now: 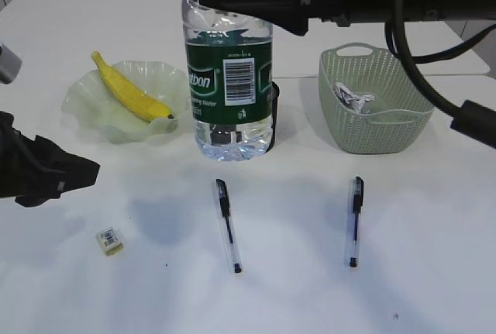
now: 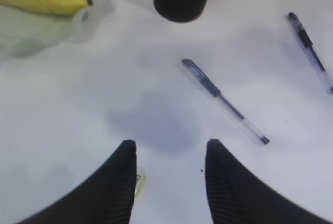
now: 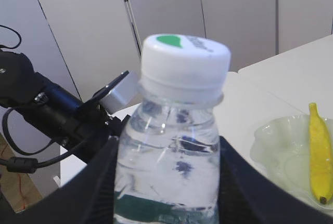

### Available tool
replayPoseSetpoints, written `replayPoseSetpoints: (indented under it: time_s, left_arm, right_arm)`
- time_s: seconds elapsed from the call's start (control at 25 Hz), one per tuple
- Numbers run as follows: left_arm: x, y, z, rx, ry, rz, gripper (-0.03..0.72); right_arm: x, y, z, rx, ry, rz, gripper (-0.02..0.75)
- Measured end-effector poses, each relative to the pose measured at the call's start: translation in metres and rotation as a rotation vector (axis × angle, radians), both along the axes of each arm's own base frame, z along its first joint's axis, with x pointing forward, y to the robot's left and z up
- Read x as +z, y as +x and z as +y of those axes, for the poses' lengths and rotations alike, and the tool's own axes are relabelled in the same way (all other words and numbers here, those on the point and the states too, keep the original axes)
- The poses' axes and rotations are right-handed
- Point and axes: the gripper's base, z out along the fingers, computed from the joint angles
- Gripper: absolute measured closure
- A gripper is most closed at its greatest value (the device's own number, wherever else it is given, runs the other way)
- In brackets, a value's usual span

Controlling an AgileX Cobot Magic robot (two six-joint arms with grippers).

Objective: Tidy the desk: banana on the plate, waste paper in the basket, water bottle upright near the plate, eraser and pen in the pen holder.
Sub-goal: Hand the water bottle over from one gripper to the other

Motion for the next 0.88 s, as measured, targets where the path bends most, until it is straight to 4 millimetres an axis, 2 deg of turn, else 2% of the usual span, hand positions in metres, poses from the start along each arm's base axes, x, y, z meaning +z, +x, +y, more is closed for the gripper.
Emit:
replayPoseSetpoints:
  time_s: [0.2, 0.4, 0.6, 0.72, 0.88]
  left_arm:
    - [-0.003, 0.002, 0.000, -0.003, 0.006, 0.019, 0.435]
    - [0.007, 0.009, 0.000, 0.091, -0.098, 0.000, 0.442]
    - [0.007, 0.008, -0.001, 0.083, -0.120, 0.032, 0.442]
    - [0.018, 0.011, 0.002, 0.033, -0.115, 0.075, 0.443]
    - [0.046, 0.021, 0.023, 0.037, 0.008, 0.116, 0.443]
  right_arm:
    - [0.000, 0.000, 0.000, 0.000, 0.001, 0.001, 0.387]
    - [0.000, 0.000, 0.000, -0.002, 0.001, 0.001, 0.387]
    - [0.000, 0.000, 0.000, -0.002, 0.001, 0.001, 0.387]
    - [0.000, 0.000, 0.000, -0.004, 0.000, -0.001, 0.387]
    - [0.000, 0.000, 0.000, -0.004, 0.000, -0.001, 0.387]
